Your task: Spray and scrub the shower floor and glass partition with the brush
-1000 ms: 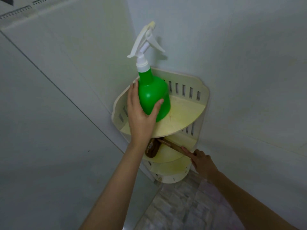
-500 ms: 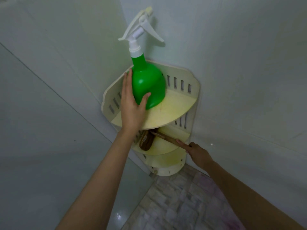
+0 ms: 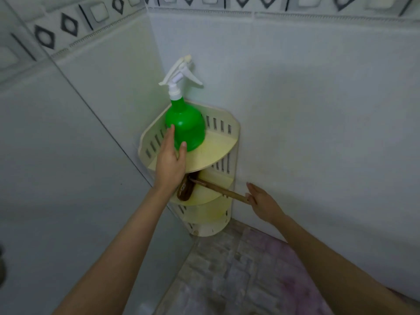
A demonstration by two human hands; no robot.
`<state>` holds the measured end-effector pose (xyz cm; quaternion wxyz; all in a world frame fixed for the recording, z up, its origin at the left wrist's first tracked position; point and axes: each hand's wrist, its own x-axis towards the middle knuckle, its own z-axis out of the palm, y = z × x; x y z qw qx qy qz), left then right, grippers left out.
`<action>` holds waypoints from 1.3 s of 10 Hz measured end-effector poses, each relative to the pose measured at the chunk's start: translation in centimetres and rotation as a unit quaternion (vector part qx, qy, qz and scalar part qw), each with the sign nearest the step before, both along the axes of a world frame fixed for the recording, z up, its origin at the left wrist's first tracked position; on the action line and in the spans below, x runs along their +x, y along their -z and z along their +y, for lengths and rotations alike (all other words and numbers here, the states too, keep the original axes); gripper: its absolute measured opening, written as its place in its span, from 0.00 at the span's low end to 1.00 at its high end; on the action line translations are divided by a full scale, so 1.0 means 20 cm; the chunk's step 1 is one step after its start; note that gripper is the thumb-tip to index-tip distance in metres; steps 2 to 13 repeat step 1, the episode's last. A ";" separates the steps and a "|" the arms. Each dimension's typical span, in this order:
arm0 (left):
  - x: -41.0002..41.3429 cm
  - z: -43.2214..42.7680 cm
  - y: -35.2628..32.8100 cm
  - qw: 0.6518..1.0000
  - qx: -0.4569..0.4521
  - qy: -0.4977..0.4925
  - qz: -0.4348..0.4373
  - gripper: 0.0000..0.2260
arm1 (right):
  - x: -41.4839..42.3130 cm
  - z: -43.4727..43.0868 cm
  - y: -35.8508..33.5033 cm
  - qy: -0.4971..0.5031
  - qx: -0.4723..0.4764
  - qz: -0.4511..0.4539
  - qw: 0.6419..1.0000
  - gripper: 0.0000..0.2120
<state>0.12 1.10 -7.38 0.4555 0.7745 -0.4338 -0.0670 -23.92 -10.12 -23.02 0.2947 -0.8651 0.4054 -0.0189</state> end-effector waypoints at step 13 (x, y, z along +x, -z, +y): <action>-0.10 0.05 -0.09 0.999 0.022 0.048 0.011 0.24 | -0.08 0.10 -0.21 0.048 -0.013 -0.013 0.999 0.25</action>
